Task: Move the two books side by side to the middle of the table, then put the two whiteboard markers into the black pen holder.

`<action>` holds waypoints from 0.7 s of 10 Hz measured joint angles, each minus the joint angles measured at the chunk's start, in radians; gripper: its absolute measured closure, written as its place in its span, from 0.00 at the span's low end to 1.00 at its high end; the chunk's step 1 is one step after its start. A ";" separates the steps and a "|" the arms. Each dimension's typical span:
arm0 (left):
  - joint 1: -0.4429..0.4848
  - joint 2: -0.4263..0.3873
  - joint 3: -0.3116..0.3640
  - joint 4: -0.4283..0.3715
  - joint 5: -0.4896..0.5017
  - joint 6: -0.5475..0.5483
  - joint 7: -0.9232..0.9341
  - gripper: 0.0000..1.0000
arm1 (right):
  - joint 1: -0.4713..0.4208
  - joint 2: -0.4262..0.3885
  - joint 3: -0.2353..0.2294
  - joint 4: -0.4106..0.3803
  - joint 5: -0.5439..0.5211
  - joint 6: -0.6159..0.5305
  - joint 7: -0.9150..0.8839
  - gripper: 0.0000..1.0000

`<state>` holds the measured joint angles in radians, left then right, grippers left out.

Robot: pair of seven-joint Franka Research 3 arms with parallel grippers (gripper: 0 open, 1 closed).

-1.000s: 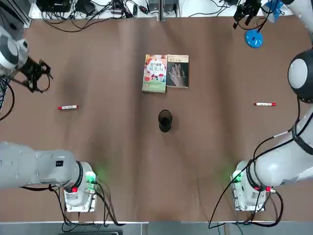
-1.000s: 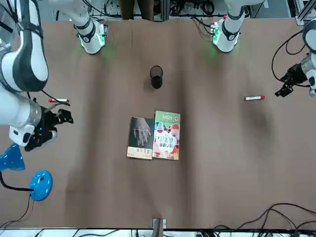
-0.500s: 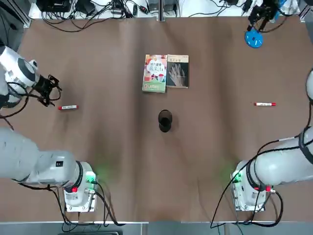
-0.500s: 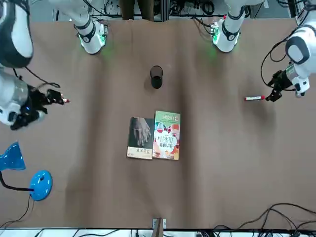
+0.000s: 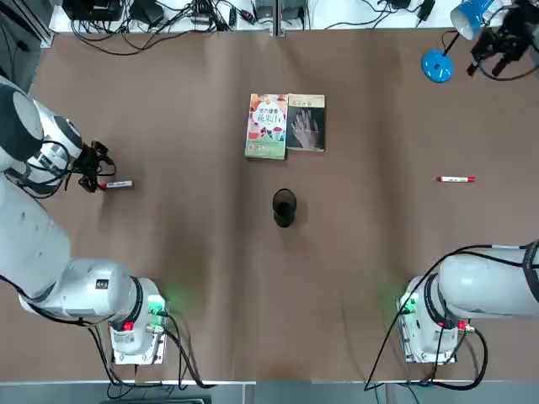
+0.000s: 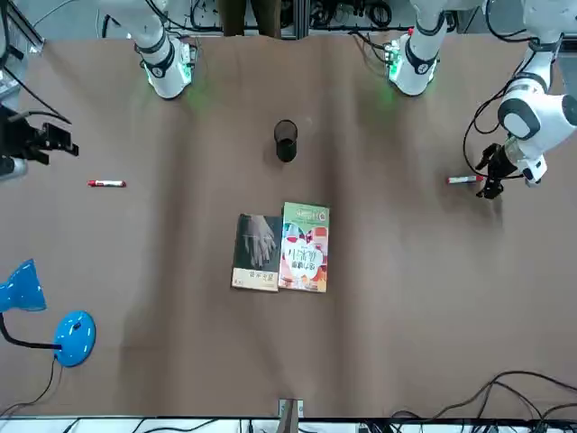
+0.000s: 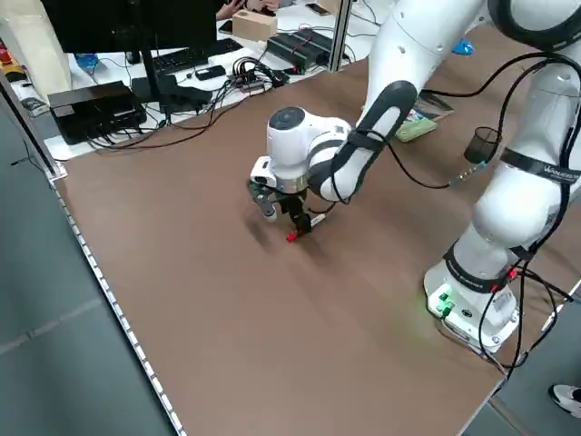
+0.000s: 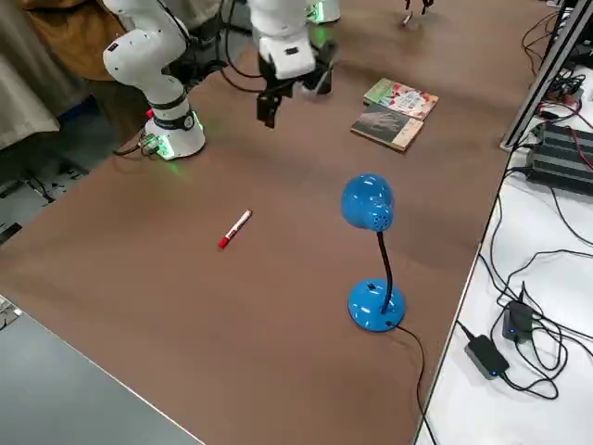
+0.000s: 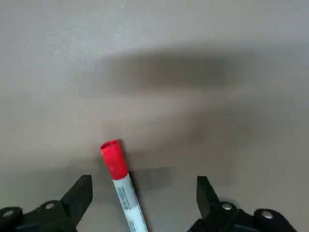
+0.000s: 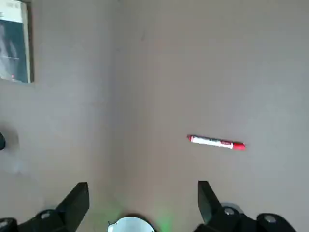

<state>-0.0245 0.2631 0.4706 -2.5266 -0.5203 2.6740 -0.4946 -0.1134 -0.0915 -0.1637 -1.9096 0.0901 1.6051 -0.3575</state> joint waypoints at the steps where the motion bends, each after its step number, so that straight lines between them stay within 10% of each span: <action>1: -0.001 0.016 -0.015 -0.002 -0.021 0.027 0.000 0.08 | -0.061 -0.003 0.000 -0.021 -0.003 0.013 0.000 0.00; 3: -0.001 0.033 -0.030 -0.015 -0.034 0.063 0.000 0.17 | -0.197 -0.001 -0.002 -0.044 -0.005 0.081 0.000 0.00; 7: 0.001 0.006 -0.030 -0.025 -0.034 0.068 0.000 0.78 | -0.394 0.169 -0.003 -0.083 0.013 0.278 0.003 0.00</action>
<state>-0.0237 0.2688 0.4406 -2.5517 -0.5542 2.7420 -0.4949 -0.5074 0.0771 -0.1667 -1.9926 0.1035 1.8826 -0.3549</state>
